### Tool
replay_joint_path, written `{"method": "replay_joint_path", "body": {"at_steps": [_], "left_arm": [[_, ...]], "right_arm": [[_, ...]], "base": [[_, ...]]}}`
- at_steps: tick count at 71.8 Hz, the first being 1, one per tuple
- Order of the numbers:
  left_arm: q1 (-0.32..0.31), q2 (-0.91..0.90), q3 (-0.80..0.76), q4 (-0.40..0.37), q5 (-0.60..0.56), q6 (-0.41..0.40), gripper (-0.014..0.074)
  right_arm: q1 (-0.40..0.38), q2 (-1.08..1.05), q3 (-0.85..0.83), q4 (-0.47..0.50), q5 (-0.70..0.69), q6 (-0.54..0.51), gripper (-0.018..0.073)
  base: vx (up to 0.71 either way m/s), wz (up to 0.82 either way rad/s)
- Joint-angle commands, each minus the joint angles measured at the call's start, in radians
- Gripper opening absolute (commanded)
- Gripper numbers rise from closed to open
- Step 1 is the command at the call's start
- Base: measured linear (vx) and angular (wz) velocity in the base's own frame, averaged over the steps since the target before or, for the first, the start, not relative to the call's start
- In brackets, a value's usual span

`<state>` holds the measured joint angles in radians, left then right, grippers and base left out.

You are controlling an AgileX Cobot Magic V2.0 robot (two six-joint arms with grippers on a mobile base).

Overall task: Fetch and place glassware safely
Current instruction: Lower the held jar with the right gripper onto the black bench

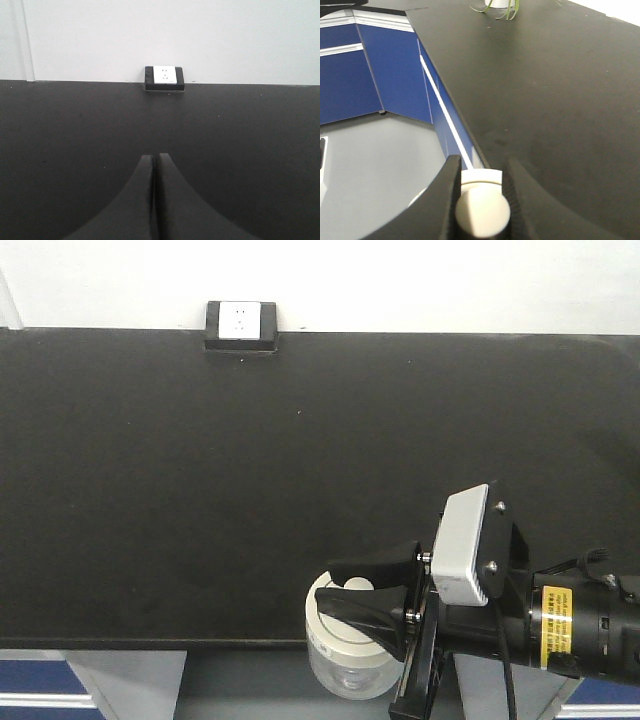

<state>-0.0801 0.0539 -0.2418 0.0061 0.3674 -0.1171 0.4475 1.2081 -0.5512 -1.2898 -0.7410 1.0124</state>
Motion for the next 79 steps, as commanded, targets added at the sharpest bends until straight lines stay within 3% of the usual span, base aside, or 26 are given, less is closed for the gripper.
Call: {"method": "replay_joint_path", "body": {"at_steps": [1, 79], "left_arm": [[-0.005, 0.012, -0.027, -0.006, -0.071, -0.001, -0.0007], [-0.005, 0.012, -0.027, -0.006, -0.071, -0.001, -0.0007]], "right_arm": [[-0.002, -0.022, -0.030, 0.052, -0.058, -0.009, -0.0001], [-0.002, -0.022, -0.030, 0.059, -0.061, -0.010, -0.0001]], "base": [[0.13, -0.02], [0.04, -0.02]]}}
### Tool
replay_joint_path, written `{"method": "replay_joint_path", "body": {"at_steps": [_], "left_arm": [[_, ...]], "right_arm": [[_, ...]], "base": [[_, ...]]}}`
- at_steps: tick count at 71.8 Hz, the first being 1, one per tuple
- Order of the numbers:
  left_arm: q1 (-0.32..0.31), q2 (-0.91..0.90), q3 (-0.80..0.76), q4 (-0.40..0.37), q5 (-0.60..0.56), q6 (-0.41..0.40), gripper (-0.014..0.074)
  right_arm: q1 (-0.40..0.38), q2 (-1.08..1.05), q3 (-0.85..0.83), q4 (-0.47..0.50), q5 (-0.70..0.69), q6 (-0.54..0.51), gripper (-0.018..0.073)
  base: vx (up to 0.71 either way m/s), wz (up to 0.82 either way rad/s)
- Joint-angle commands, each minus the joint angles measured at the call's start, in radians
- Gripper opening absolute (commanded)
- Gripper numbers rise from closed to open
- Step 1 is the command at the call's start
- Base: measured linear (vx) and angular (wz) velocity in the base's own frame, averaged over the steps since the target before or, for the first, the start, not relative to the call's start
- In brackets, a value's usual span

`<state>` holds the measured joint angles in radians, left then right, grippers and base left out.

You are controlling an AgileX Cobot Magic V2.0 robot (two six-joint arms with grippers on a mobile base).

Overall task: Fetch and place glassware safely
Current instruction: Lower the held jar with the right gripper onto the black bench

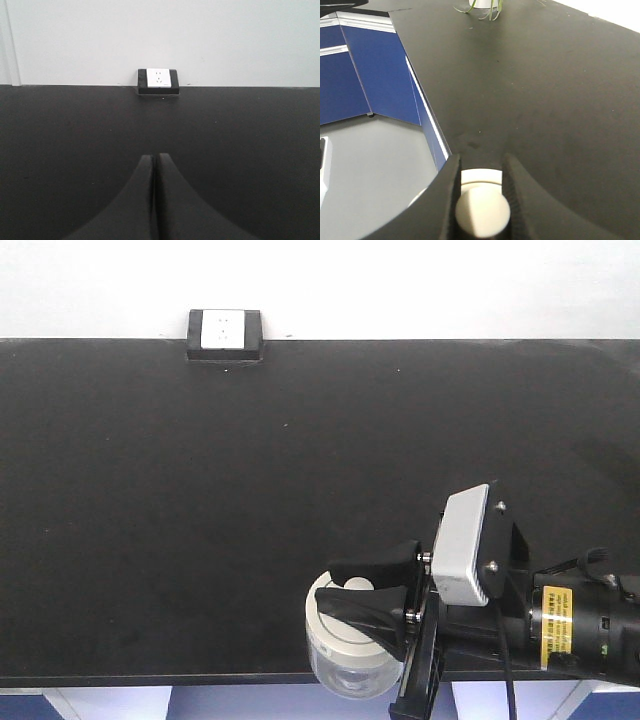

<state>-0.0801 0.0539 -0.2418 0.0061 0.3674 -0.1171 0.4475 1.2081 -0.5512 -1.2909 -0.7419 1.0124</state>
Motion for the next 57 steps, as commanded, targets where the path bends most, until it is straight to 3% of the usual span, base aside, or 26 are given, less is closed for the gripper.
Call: {"method": "replay_joint_path", "body": {"at_steps": [1, 10, 15, 27, 32, 37, 46, 52, 57], "left_arm": [[-0.005, 0.012, -0.027, -0.006, -0.071, -0.001, -0.0007], [-0.005, 0.012, -0.027, -0.006, -0.071, -0.001, -0.0007], [-0.005, 0.012, -0.027, -0.006, -0.071, -0.001, -0.0007], [-0.005, 0.012, -0.027, -0.006, -0.071, -0.001, -0.0007], [-0.005, 0.012, -0.027, -0.006, -0.071, -0.001, -0.0007], [-0.005, 0.012, -0.027, -0.006, -0.071, -0.001, -0.0007], [-0.005, 0.012, -0.027, -0.006, -0.071, -0.001, -0.0007], [-0.005, 0.012, -0.027, -0.006, -0.071, -0.001, -0.0007], [-0.005, 0.012, -0.027, -0.006, -0.071, -0.001, -0.0007]], "right_arm": [[-0.002, -0.022, -0.030, 0.067, -0.057, -0.011, -0.0001], [-0.002, -0.014, -0.030, 0.212, 0.034, -0.067, -0.0001], [-0.002, 0.002, -0.031, 0.403, 0.121, -0.162, -0.0001], [-0.002, 0.094, -0.062, 0.893, 0.191, -0.602, -0.0001], [-0.002, 0.148, -0.079, 1.039, 0.156, -0.797, -0.0001], [-0.002, 0.207, -0.089, 1.159, 0.088, -0.929, -0.0001], [-0.002, 0.324, -0.092, 1.291, -0.109, -1.038, 0.0000], [-0.002, 0.403, -0.095, 1.314, -0.239, -1.054, 0.0001], [-0.002, 0.447, -0.110, 1.317, -0.253, -1.050, 0.0004]], "base": [[0.00, 0.00], [0.00, 0.00], [0.00, 0.00], [0.00, 0.00], [0.00, 0.00], [0.00, 0.00], [0.00, 0.00], [0.00, 0.00], [0.00, 0.00]]}}
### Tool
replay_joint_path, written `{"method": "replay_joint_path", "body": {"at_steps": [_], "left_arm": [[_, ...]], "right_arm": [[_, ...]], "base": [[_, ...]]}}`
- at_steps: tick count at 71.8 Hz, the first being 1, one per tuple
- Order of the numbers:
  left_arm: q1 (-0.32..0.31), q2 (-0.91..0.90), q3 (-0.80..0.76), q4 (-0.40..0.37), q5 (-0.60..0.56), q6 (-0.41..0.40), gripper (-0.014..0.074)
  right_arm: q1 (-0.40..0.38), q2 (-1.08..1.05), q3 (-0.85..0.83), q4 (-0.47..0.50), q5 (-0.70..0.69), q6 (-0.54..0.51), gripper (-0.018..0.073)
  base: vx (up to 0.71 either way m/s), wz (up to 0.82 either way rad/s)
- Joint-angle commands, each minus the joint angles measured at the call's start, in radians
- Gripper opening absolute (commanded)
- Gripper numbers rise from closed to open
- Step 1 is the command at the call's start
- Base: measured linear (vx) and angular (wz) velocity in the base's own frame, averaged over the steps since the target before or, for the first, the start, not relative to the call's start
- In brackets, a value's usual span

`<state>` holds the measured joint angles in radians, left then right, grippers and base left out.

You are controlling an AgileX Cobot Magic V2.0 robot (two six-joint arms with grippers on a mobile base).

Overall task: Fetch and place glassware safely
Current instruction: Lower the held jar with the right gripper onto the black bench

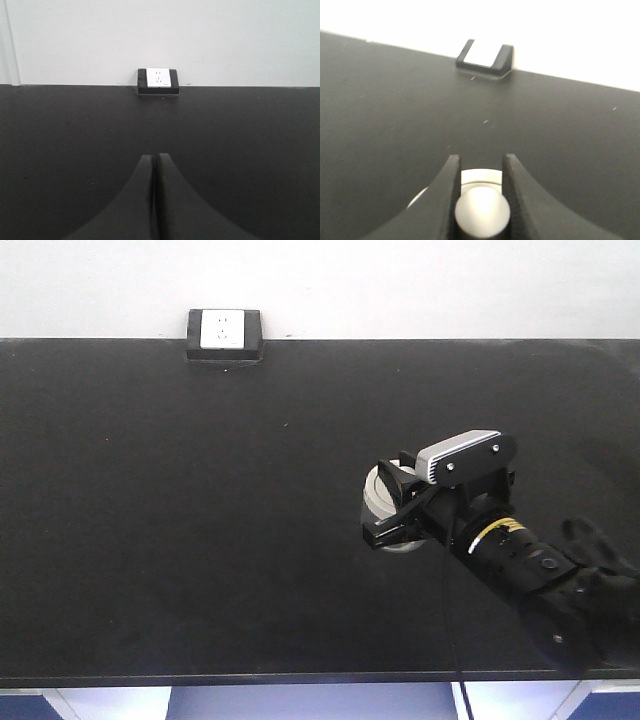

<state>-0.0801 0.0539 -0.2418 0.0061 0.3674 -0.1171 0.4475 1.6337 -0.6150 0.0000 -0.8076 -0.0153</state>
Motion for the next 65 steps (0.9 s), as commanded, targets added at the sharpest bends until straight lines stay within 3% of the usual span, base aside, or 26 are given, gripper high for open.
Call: {"method": "replay_joint_path", "body": {"at_steps": [1, 33, 65], "left_arm": [[-0.005, 0.012, -0.027, -0.006, -0.071, -0.001, -0.0007], [-0.005, 0.012, -0.027, -0.006, -0.071, -0.001, -0.0007], [-0.005, 0.012, -0.027, -0.006, -0.071, -0.001, -0.0007]], "right_arm": [[-0.002, 0.031, -0.049, 0.026, -0.187, -0.022, 0.0004], [-0.002, 0.238, -0.215, 0.018, -0.214, -0.021, 0.0029], [-0.002, 0.320, -0.225, 0.023, -0.207, -0.020, 0.0136]], "base": [[0.00, 0.00], [0.00, 0.00], [0.00, 0.00]]}}
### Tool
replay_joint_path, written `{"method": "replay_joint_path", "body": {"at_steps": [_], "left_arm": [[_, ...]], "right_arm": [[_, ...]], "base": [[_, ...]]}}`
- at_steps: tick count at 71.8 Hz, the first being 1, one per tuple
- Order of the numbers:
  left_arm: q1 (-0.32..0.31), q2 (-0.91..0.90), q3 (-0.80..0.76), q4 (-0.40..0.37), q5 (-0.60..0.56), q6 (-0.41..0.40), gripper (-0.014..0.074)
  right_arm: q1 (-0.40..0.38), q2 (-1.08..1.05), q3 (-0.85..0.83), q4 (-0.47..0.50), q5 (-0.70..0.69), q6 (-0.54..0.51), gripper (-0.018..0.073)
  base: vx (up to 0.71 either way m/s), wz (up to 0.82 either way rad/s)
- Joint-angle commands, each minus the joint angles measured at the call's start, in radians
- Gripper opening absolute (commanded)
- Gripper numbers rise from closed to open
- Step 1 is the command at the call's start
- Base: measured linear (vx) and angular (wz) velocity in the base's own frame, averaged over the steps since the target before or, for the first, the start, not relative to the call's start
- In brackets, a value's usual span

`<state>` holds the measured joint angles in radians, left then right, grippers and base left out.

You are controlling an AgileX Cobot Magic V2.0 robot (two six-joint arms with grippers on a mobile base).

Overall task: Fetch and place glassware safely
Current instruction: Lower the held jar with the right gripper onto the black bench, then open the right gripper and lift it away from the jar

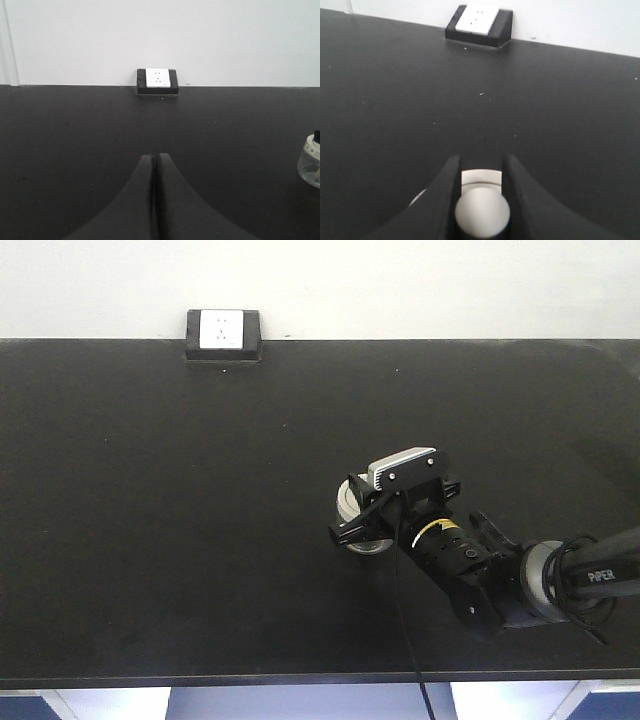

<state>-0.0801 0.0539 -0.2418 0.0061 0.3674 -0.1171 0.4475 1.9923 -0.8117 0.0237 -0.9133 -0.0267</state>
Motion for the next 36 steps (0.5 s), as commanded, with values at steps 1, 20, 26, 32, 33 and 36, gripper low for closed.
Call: {"method": "replay_joint_path", "body": {"at_steps": [1, 20, 26, 32, 33, 36], "left_arm": [[-0.005, 0.012, -0.027, -0.006, -0.071, -0.001, -0.0007], [-0.005, 0.012, -0.027, -0.006, -0.071, -0.001, -0.0007], [-0.005, 0.012, -0.027, -0.006, -0.071, -0.001, -0.0007], [-0.005, 0.012, -0.027, -0.006, -0.071, -0.001, -0.0007], [-0.005, 0.012, -0.027, -0.006, -0.071, -0.001, -0.0007], [-0.005, 0.012, -0.027, -0.006, -0.071, -0.001, -0.0007]], "right_arm": [[-0.002, -0.038, -0.029, 0.000, -0.102, -0.009, 0.0140], [-0.002, -0.025, -0.029, 0.002, -0.101, 0.020, 0.0302], [-0.002, -0.032, -0.027, 0.002, -0.097, 0.052, 0.0406], [-0.002, -0.054, -0.025, 0.002, -0.085, 0.094, 0.0500], [-0.002, -0.057, -0.025, 0.002, -0.080, 0.097, 0.0514], [-0.002, -0.079, -0.025, -0.002, -0.057, 0.113, 0.0552]], "base": [[0.00, 0.00], [0.00, 0.00], [0.00, 0.00], [0.00, 0.00], [0.00, 0.00], [0.00, 0.00]]}}
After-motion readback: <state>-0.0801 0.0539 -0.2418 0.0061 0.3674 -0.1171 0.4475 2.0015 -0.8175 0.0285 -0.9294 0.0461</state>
